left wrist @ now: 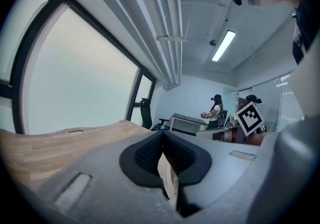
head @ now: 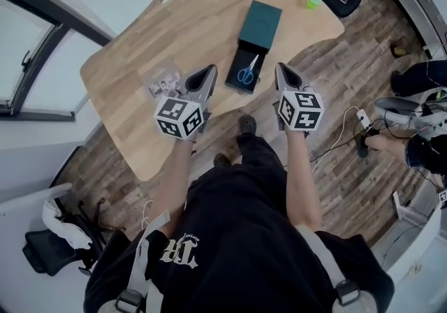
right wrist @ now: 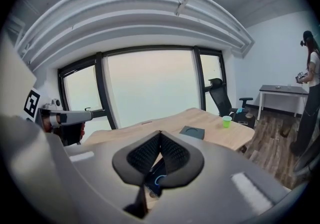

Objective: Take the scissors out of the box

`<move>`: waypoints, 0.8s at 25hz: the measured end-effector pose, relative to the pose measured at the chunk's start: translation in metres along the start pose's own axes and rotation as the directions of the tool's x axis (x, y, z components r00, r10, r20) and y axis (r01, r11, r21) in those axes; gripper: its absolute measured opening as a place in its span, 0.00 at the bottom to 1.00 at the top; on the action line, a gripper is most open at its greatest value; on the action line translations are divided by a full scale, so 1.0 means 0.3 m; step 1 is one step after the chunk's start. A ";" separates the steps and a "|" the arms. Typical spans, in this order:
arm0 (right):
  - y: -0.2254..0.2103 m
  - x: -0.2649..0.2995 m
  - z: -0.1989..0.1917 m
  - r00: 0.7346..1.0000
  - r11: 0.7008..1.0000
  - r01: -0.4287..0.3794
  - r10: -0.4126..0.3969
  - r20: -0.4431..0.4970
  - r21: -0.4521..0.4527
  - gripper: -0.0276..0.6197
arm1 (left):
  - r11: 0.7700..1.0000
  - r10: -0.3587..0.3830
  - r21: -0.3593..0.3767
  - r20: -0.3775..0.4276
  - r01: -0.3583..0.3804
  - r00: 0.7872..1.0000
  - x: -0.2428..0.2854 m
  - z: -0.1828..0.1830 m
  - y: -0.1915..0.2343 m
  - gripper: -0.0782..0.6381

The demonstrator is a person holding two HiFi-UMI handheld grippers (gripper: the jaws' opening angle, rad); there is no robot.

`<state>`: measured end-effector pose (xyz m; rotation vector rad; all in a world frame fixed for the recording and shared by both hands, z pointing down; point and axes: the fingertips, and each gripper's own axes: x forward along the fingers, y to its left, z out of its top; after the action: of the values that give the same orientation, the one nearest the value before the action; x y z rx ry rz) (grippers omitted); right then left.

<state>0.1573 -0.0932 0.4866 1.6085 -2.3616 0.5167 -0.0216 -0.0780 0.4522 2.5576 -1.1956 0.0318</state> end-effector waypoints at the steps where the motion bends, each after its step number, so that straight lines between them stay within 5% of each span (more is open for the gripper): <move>1: -0.011 0.023 0.006 1.000 1.000 -0.004 0.004 -0.003 0.004 0.05 | 1.000 0.003 0.003 -0.002 -0.003 1.000 0.020 0.008 0.012 0.11; 20: -0.127 0.499 0.151 0.986 0.986 -0.155 0.158 -0.046 0.053 0.05 | 0.986 0.163 -0.008 -0.060 -0.164 0.985 0.277 0.034 0.252 0.11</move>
<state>0.1379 -0.2513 0.5092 1.4185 -2.4683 0.6433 -0.0256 -0.1881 0.4758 2.4236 -1.3753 0.1358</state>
